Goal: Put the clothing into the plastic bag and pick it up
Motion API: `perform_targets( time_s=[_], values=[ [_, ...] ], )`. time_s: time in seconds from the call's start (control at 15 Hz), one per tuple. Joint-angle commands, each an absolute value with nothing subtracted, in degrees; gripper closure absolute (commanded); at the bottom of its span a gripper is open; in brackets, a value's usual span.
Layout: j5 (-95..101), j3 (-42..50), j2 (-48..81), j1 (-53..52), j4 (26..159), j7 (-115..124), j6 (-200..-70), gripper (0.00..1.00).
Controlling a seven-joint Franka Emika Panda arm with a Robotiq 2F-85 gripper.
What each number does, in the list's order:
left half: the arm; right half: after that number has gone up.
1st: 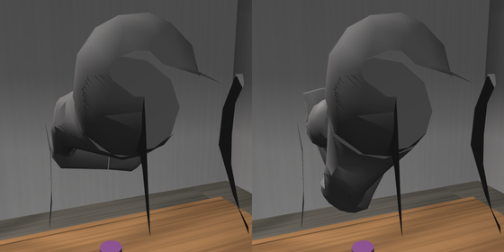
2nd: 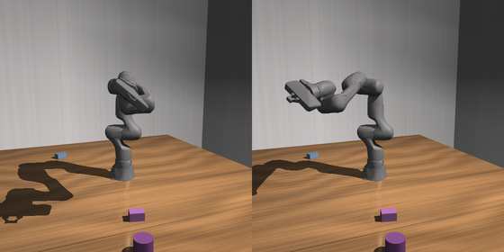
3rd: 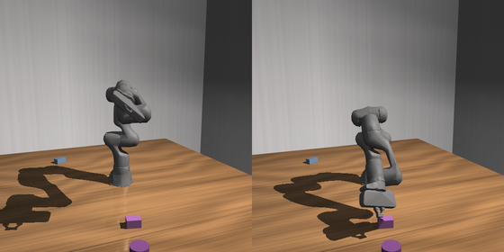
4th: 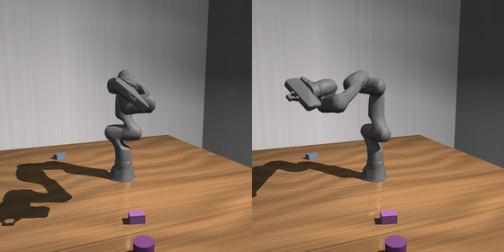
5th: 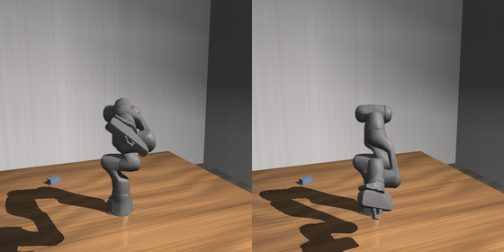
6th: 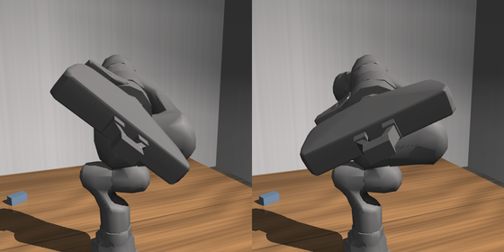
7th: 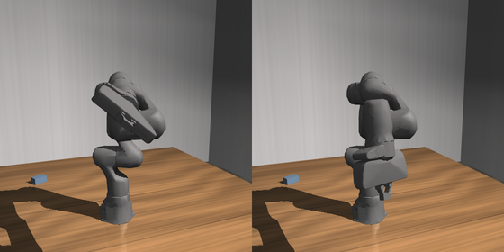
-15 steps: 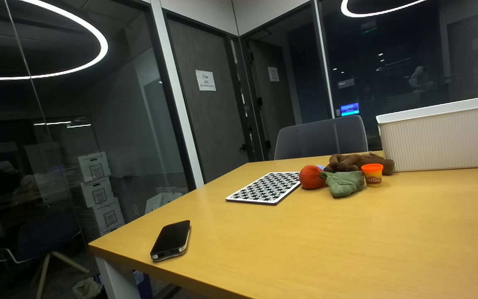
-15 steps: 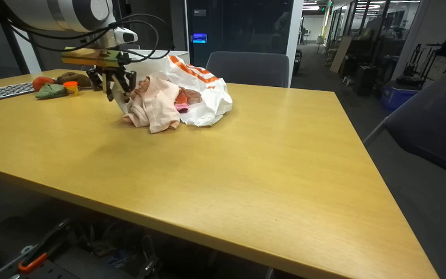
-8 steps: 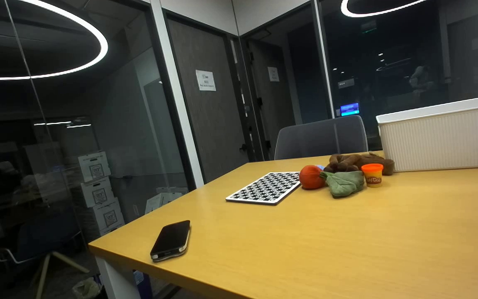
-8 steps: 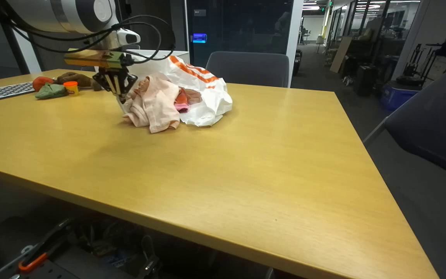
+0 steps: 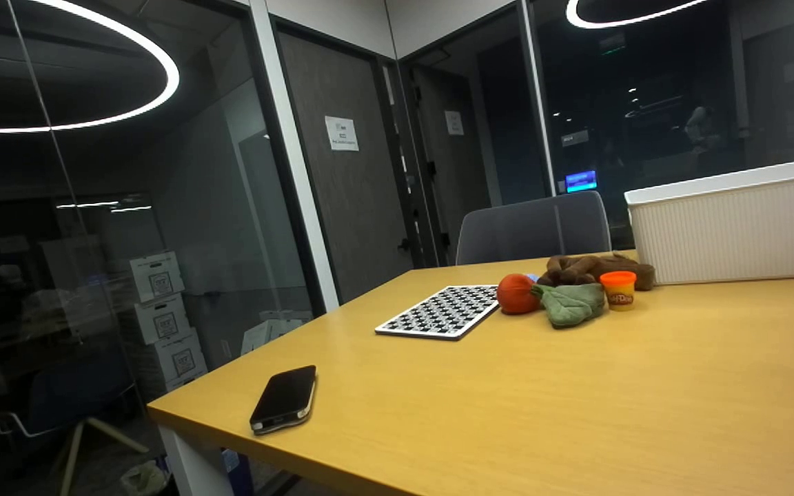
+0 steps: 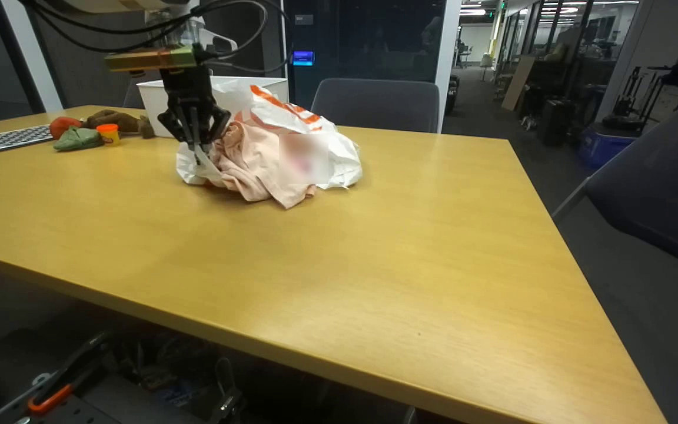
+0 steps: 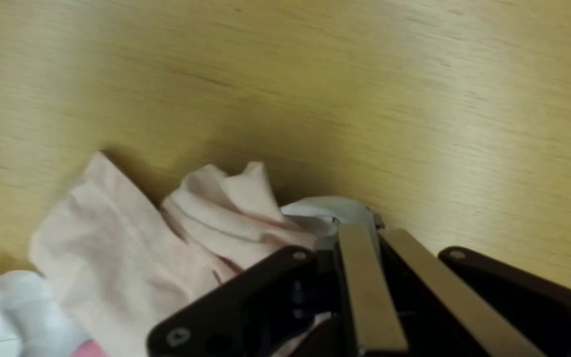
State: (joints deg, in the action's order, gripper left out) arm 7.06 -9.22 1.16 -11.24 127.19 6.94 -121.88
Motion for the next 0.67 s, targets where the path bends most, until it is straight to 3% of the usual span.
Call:
perform_targets(
  time_s=[0.0,0.6],
  values=[
    [17.3,-9.3,-5.9,-10.4,127.9,14.4,-119.4,1.00],
    [35.4,-15.0,-18.8,-8.8,124.6,28.9,-117.5,1.00]
  ],
)
